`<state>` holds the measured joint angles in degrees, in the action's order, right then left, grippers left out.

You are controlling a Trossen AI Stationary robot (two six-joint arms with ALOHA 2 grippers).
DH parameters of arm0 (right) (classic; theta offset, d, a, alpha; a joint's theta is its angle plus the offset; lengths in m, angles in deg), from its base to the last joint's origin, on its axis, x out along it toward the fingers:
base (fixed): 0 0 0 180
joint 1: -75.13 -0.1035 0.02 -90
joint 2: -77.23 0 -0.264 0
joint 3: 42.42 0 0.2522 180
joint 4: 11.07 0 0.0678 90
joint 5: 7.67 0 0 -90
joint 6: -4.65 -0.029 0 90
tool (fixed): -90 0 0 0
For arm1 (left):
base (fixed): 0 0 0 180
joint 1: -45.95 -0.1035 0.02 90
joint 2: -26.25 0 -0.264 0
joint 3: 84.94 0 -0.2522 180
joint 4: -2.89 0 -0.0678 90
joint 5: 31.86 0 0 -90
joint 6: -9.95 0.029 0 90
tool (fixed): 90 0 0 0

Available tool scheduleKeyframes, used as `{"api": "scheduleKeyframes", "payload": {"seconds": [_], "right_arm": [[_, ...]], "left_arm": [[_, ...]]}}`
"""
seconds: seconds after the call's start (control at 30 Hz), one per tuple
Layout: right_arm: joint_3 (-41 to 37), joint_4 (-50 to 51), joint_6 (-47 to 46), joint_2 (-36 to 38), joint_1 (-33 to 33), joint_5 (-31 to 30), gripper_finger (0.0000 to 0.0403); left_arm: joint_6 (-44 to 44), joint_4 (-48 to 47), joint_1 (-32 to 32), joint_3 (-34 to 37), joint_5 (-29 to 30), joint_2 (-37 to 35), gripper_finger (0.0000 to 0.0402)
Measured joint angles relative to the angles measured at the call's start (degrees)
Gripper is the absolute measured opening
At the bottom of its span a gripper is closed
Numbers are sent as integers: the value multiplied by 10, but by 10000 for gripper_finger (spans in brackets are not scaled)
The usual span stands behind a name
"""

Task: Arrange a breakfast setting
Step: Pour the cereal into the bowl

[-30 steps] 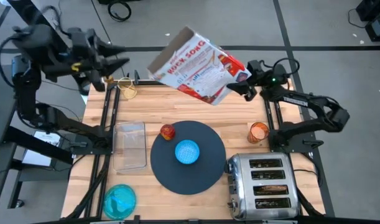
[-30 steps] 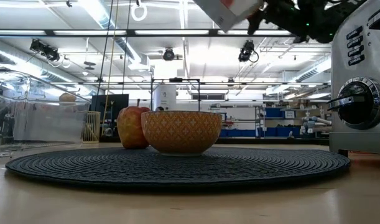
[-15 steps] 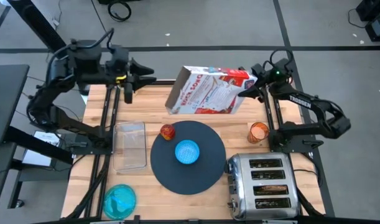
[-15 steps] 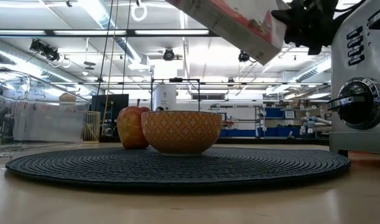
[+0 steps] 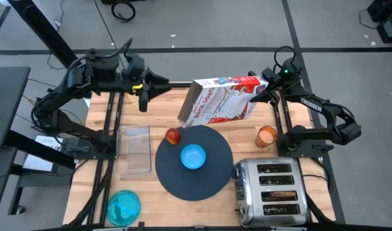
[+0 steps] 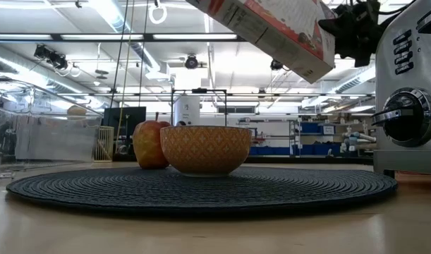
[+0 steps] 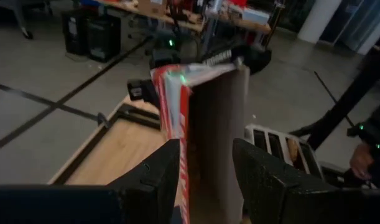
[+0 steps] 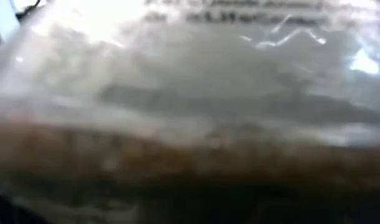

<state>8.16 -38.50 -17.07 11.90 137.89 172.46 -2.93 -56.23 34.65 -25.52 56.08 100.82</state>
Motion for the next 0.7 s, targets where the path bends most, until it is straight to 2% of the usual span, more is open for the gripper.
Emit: {"api": "scheduleKeyframes", "payload": {"seconds": [0.13, 0.7], "right_arm": [[0, 77, 24, 17, -1, -2, 242], [0, 197, 41, 134, -8, -15, 242]], "left_arm": [[0, 5, 13, 30, 0, -2, 155], [22, 55, 17, 189, 1, -32, 155]]}}
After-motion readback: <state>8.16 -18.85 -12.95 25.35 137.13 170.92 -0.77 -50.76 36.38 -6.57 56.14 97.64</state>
